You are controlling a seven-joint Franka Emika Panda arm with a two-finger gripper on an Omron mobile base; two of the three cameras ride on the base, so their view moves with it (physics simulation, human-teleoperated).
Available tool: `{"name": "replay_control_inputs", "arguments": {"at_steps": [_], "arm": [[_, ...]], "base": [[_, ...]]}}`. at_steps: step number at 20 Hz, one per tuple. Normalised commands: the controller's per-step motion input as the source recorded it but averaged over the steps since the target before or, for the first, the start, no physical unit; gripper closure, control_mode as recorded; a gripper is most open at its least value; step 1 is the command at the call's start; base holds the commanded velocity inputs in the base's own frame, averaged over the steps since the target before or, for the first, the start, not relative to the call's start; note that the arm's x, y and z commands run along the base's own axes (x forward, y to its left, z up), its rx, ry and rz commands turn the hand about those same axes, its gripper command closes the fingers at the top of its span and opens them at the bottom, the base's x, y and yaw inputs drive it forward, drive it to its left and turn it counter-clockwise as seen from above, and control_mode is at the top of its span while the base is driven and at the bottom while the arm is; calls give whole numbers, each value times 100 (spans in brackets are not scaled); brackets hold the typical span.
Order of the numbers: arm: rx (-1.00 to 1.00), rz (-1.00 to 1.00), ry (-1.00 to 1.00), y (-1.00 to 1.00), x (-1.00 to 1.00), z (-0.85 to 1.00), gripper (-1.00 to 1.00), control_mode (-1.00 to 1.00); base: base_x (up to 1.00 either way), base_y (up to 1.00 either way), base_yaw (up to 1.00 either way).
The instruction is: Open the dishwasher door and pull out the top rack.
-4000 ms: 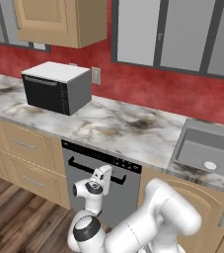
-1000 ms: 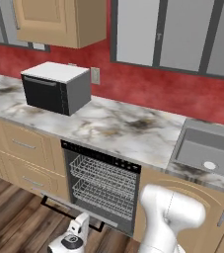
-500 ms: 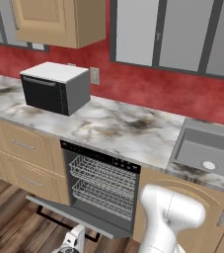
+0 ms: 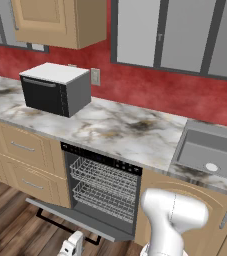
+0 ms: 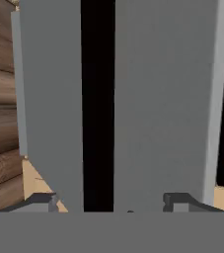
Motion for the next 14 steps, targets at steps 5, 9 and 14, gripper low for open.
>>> {"name": "replay_control_inputs", "arguments": {"at_steps": [5, 9, 14], "arm": [[-1, 0, -34, 64, -83, 39, -100, -100], [6, 0, -15, 43, -53, 77, -100, -100], [33, 0, 11, 14, -4, 100, -100, -100]], "base": [[0, 0, 0], [0, 0, 0], [0, 0, 0]]}}
